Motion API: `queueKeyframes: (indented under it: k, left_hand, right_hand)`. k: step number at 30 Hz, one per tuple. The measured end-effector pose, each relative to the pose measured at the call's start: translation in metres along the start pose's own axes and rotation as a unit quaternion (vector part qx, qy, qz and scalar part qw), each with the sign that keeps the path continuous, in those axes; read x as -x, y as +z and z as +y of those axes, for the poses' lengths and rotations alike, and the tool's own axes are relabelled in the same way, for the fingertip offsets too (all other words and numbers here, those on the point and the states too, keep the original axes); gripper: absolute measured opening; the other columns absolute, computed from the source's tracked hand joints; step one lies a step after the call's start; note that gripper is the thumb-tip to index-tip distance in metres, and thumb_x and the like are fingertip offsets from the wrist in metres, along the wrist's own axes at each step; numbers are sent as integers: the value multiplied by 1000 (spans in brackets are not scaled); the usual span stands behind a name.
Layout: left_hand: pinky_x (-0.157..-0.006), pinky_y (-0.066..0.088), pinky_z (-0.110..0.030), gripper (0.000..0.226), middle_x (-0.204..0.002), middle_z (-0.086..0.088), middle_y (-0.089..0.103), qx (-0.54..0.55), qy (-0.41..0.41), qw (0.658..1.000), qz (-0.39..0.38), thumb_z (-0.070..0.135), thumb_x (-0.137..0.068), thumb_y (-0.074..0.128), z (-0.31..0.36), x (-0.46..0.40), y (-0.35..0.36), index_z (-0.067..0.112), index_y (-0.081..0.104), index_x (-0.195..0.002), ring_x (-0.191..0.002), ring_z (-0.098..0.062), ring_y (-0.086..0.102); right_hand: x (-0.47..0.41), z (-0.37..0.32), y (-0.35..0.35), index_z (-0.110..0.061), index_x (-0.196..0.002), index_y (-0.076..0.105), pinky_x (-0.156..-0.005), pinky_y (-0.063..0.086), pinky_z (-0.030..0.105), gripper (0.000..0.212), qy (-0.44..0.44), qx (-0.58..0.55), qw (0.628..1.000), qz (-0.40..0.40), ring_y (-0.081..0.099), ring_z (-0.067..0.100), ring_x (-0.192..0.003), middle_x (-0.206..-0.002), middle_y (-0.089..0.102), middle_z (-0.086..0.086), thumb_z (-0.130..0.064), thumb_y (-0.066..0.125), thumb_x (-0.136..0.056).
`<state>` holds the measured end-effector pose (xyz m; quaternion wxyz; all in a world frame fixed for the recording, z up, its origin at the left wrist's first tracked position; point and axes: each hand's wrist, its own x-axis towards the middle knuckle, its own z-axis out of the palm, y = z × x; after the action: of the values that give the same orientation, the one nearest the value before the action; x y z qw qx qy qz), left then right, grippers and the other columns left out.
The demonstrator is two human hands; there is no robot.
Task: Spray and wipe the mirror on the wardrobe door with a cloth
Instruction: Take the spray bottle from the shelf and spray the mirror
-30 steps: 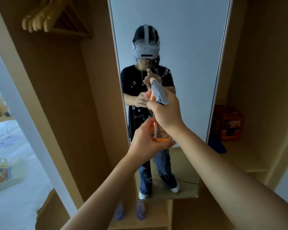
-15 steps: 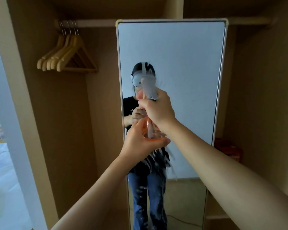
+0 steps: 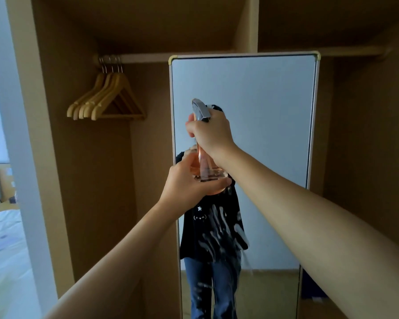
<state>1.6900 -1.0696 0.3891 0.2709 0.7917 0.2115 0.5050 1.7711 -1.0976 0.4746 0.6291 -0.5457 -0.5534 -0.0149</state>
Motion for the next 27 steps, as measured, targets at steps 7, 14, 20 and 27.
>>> queueKeyframes:
  k: [7, 14, 20, 27]
  left_hand:
    - [-64, 49, -7, 48, -83, 21, 68, -22, 7, 1000, -1, 38, -61, 90, -2, -1, -1, 36, 57, -96, -78, 6, 65]
    - [-63, 47, -6, 47, -86, 17, 68, -9, 0, 1000, -10, 35, -62, 90, -2, 1, 9, 30, 59, -96, -77, 6, 65]
    - [-67, 51, -11, 41, -83, 21, 70, -8, -2, 1000, -27, 36, -63, 90, -3, 0, 14, 33, 61, -92, -77, 4, 66]
    - [-76, 56, -24, 48, -86, 13, 72, -5, 3, 999, -46, 41, -60, 90, 0, -4, 27, 26, 64, -98, -81, -2, 67]
  right_hand:
    - [-5, 6, 5, 4, -86, 63, -72, 56, 47, 11, 7, 8, 1000, 29, 53, 22, -69, -82, 64, 22, -5, 58, -81]
    - [-5, 13, 1, 0, -76, 57, -72, 55, 44, 9, -6, 36, 999, 29, 55, 30, -69, -77, 62, 24, -4, 54, -83]
    - [0, 20, -11, -9, -64, 49, -42, 34, 11, 20, 11, -14, 1000, 8, 44, 14, -54, -61, 53, 10, 0, 55, -81]
    - [1, 26, -25, -18, -53, 37, -39, 27, 8, 39, 22, -52, 998, 35, 36, 4, -37, -46, 38, -6, 3, 54, -83]
